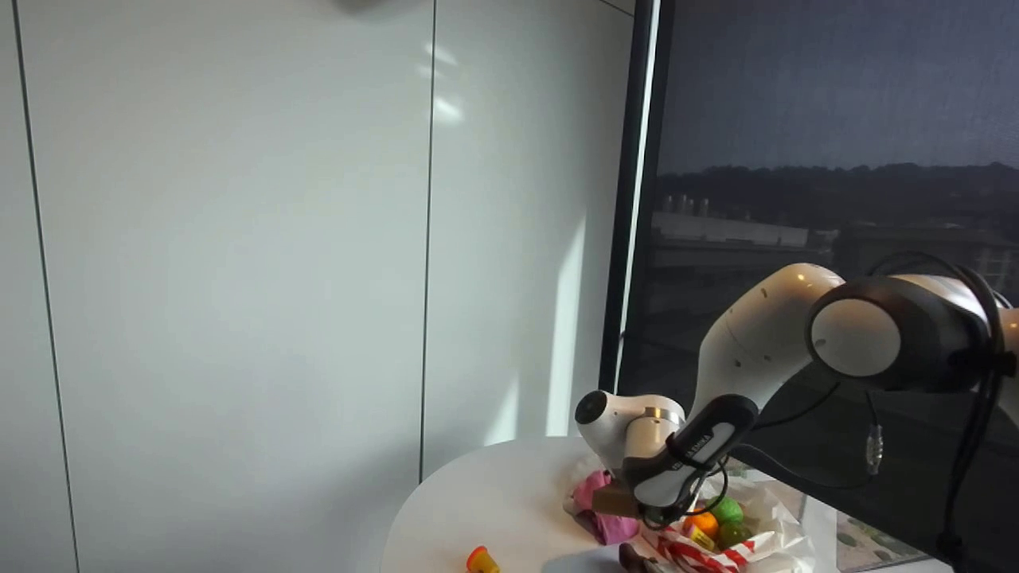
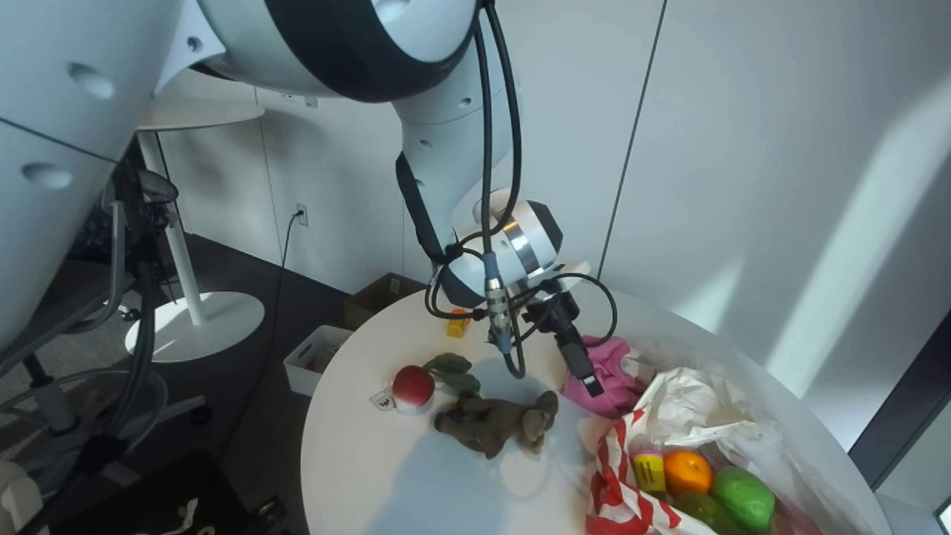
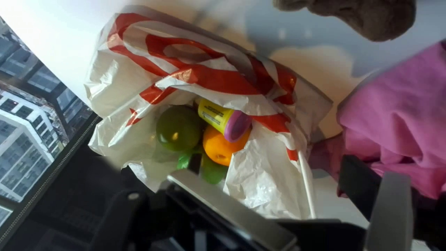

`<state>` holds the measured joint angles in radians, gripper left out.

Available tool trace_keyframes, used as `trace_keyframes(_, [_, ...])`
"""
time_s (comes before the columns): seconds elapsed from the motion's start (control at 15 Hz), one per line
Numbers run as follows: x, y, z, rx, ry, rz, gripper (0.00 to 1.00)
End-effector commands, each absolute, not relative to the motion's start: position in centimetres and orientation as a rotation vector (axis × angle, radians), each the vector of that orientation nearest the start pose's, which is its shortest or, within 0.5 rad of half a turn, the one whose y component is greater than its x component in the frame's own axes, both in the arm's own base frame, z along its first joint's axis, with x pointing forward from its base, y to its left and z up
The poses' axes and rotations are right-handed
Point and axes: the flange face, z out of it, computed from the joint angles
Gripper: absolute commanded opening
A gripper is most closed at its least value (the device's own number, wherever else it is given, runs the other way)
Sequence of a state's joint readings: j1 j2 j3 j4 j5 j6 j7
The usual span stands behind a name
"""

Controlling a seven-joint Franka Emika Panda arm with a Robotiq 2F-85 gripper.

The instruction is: Put the orange, avocado, apple and two yellow containers in the plastic bag.

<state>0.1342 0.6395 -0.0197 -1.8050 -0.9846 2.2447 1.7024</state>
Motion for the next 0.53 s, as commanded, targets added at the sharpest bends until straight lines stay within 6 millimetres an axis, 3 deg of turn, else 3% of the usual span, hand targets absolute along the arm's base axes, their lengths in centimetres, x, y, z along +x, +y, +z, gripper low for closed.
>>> trace_keyframes(0.0, [62.9, 11.0, 20.0, 2.445, -0.848, 0.541, 1.00])
trace_keyframes(0.2, [62.3, 16.4, 19.2, 2.576, -0.674, 0.471, 1.00])
trace_keyframes(0.47, [61.6, 21.9, 19.4, 2.751, -0.441, 0.430, 1.00])
